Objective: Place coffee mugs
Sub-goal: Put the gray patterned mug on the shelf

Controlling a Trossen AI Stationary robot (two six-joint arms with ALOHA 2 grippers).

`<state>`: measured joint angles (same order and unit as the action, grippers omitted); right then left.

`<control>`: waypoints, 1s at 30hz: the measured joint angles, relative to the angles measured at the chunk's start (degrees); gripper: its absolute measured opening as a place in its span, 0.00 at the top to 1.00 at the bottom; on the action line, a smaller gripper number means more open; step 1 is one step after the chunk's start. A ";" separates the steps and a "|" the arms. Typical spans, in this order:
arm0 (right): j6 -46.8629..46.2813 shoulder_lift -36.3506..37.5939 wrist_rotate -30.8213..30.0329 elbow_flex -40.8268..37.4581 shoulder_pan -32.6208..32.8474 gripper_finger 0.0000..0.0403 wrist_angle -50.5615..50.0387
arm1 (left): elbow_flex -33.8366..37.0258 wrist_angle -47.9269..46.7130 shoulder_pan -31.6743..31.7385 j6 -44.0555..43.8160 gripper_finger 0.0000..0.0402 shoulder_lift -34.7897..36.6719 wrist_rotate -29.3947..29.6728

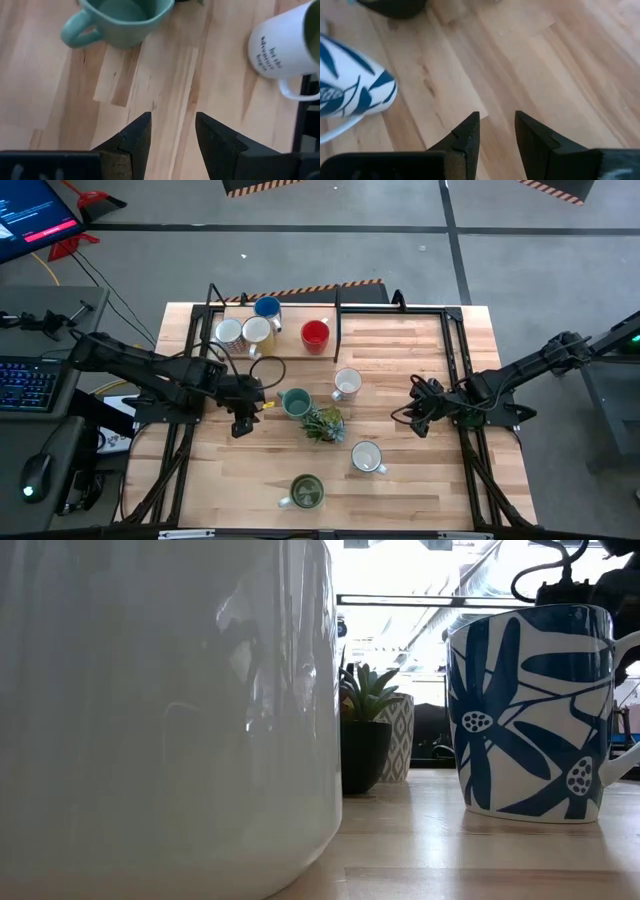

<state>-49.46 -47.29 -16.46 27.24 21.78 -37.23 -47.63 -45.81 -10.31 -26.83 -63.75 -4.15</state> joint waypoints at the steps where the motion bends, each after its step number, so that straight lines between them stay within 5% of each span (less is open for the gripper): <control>1: -0.51 0.02 -0.73 0.00 0.00 0.74 0.02 | 0.13 -0.12 0.05 0.54 0.64 0.00 0.18; 16: -2.93 0.00 -12.50 0.00 0.00 0.74 14.26 | 0.12 3.91 0.15 7.50 0.64 0.02 3.83; 26: 12.88 0.00 -25.33 0.00 -0.61 0.74 30.90 | 0.12 3.84 0.15 7.62 0.64 0.02 4.27; 30: 17.50 0.01 -25.01 0.00 -3.78 0.74 34.47 | 0.12 3.81 0.15 7.60 0.64 0.02 6.21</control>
<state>-31.96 -47.28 -41.47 27.24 18.00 -2.77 -47.51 -42.00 -10.15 -19.23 -63.72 2.06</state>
